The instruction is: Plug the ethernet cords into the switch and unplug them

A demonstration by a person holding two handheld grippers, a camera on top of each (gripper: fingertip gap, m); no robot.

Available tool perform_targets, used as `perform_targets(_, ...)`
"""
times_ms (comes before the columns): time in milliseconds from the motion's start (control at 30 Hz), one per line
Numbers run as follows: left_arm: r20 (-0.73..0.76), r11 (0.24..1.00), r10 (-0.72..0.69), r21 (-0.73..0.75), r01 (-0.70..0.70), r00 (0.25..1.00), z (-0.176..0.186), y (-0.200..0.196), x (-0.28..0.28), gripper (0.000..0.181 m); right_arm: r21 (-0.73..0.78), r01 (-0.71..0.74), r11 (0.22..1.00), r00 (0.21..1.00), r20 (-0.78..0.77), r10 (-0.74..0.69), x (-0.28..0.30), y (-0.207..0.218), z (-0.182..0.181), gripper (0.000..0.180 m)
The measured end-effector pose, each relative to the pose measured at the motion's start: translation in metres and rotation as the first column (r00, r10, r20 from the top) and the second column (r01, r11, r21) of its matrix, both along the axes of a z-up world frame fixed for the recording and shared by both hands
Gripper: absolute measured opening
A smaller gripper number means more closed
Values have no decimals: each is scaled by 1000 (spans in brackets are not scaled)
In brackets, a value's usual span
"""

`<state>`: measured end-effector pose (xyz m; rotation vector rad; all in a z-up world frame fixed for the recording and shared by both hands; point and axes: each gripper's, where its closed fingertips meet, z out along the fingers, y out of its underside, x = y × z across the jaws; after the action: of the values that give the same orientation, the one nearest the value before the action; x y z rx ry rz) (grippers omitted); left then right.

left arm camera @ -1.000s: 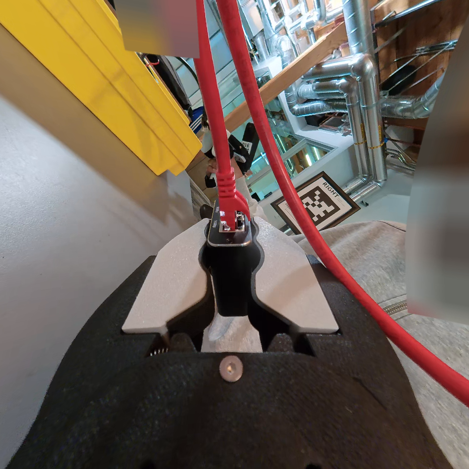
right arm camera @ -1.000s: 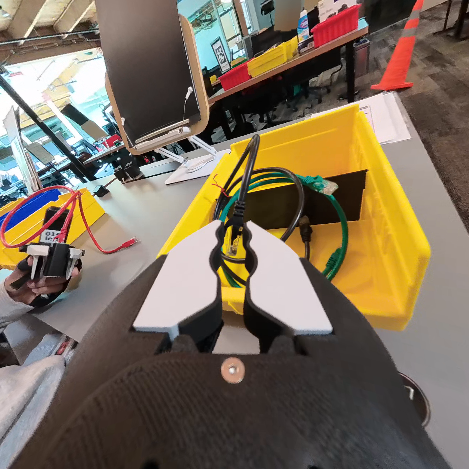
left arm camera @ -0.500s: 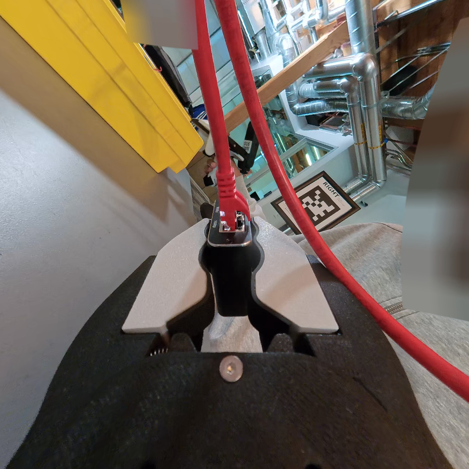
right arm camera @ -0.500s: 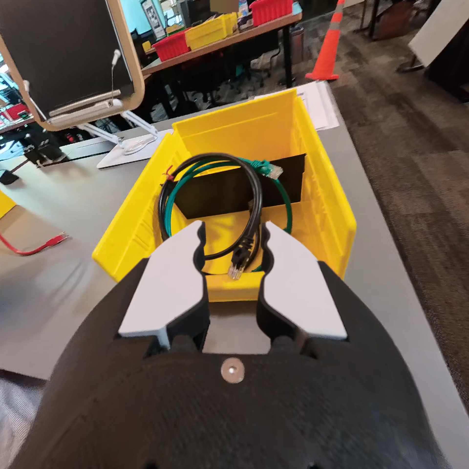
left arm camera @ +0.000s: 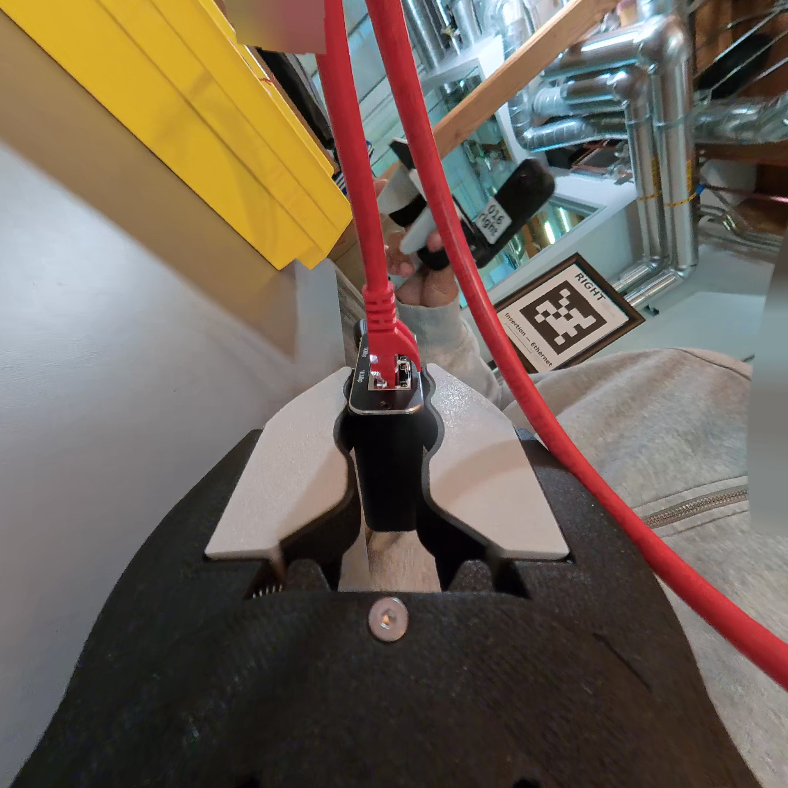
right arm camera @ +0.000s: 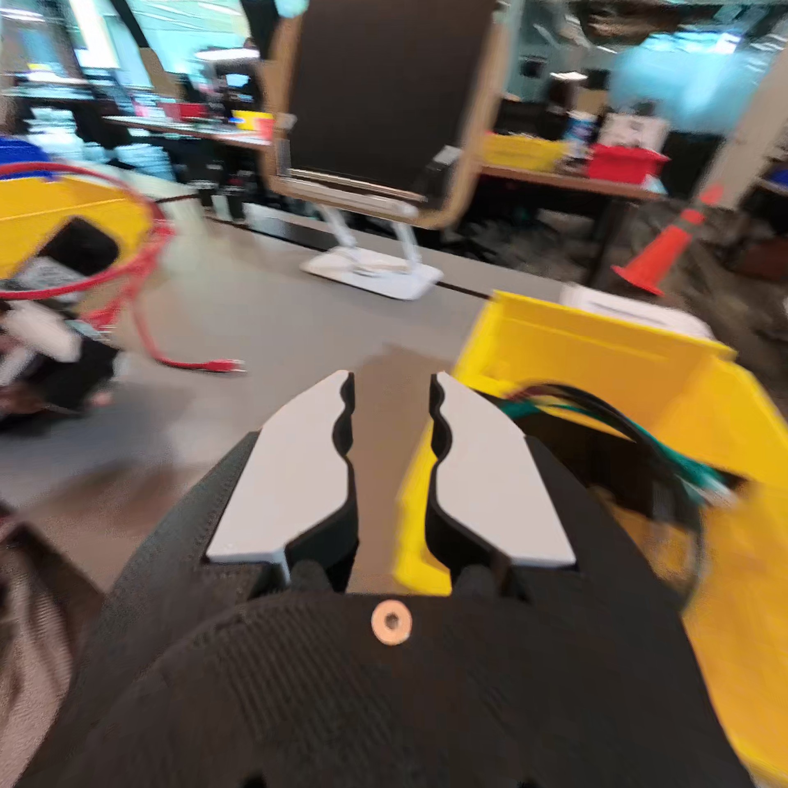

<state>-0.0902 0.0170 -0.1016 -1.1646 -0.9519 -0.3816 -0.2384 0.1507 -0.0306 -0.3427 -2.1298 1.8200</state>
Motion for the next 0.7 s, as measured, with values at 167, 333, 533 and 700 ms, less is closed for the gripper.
perform_targets(167, -36, 991, -40, -129, 35, 999, -6, 12, 7, 28, -47, -466, 883, 861, 204, 465, 127, -101, -28, 33)
perform_targets(333, -95, 963, -113, -254, 85, 989, -8, 34, 19, 27, -157, -575, 803, 693, 428, 580, 160, -126, -50, 36)
perform_targets(533, -141, 935, -172, -337, 116, 975, -9, 52, 28, 27, -237, -595, 768, 609, 490, 624, 169, -129, -52, 28)
perform_targets(700, -131, 928, -183, -351, 127, 974, -14, 55, 30, 27, -229, -616, 754, 611, 466, 640, 173, -129, -51, 17)
